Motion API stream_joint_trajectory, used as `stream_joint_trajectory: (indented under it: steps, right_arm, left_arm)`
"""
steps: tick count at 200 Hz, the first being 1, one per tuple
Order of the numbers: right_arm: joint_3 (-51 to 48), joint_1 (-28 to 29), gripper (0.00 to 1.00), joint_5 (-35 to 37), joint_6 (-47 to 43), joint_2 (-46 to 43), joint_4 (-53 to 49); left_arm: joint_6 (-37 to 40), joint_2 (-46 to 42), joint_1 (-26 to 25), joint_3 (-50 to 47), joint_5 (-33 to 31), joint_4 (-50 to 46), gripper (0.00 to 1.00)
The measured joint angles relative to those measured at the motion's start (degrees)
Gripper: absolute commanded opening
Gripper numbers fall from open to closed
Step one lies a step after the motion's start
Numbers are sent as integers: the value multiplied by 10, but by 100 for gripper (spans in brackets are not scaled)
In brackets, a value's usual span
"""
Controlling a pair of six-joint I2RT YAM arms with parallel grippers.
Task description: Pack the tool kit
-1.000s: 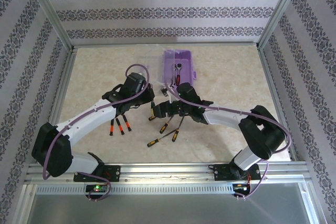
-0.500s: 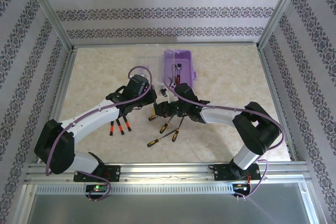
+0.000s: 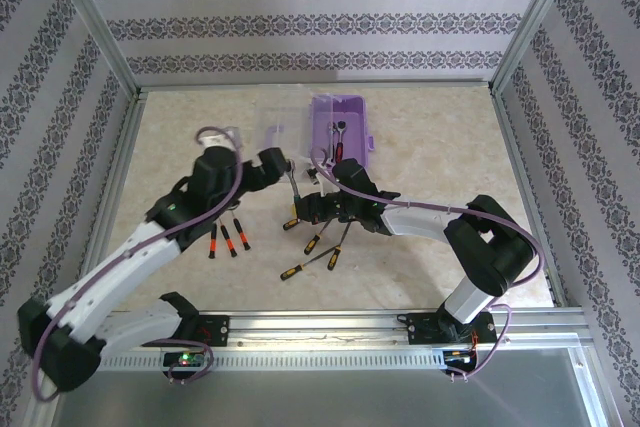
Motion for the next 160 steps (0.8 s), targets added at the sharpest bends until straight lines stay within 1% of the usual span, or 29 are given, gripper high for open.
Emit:
stream_joint_trajectory:
  steps: [19, 43, 61, 78, 114, 142, 160]
  right_arm:
    - [0, -8, 8, 5, -3, 0, -9]
    - [10, -31, 8, 17, -9, -1, -39]
    - [35, -50, 9, 38, -18, -8, -84]
    - [78, -71, 9, 55, -33, -13, -133]
    - [195, -133, 9, 83, -66, 0, -226]
    - [308, -181, 9, 113, -91, 71, -295]
    - [369, -200, 10, 126, -99, 129, -338]
  left_arm:
    - [0, -92, 4, -53, -46, -18, 100]
    - [-2, -182, 4, -116, -87, -67, 100]
    - [-9, -235, 4, -154, -99, -101, 100]
    - [-17, -276, 3, -184, -100, -115, 100]
    - [-21, -288, 3, -211, -91, -130, 100]
    - [-21, -288, 3, -215, -78, -129, 100]
    - [-21, -287, 3, -224, -70, -124, 99]
